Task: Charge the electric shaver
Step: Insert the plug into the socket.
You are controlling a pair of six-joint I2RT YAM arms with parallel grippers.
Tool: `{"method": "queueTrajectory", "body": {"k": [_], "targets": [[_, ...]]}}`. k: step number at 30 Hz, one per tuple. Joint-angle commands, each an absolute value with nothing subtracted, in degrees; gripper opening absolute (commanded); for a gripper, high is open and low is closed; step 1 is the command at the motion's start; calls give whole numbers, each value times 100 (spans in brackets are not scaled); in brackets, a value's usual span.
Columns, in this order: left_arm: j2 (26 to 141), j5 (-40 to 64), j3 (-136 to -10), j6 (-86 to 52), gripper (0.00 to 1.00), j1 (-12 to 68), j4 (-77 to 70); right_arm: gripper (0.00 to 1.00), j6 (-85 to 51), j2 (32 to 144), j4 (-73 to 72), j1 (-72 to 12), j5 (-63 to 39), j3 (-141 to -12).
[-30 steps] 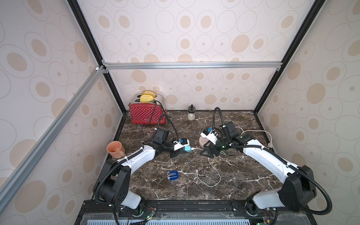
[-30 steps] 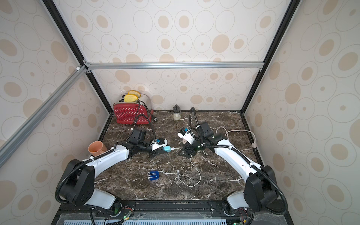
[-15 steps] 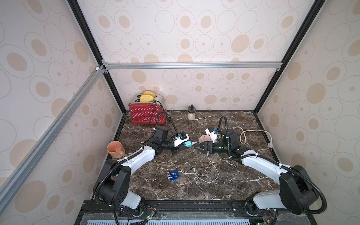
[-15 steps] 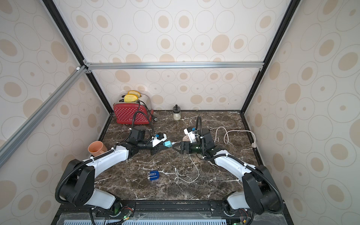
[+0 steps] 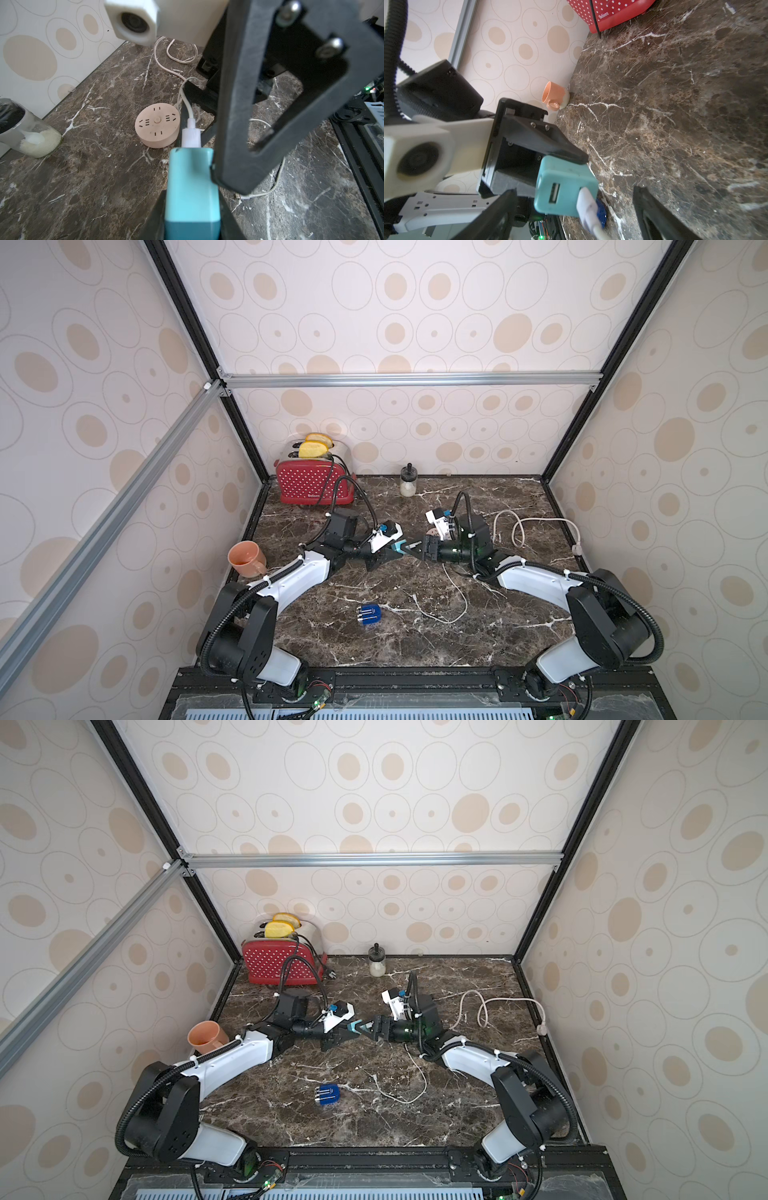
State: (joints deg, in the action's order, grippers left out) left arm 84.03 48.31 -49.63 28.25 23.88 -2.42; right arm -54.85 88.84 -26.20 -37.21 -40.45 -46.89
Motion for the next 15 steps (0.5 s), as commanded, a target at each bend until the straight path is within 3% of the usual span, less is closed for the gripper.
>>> {"method": "queueTrajectory", "body": {"k": [1,15], "targets": [[8279,4935,-5036,2812,7,2373,-404,87,-5815,9010,-3015,-3769,-4020,-4847],[8395,4859,-5001,2752,13,2371,-606,64,-6166,9289,-3402,-3902,-4063,-4957]]}}
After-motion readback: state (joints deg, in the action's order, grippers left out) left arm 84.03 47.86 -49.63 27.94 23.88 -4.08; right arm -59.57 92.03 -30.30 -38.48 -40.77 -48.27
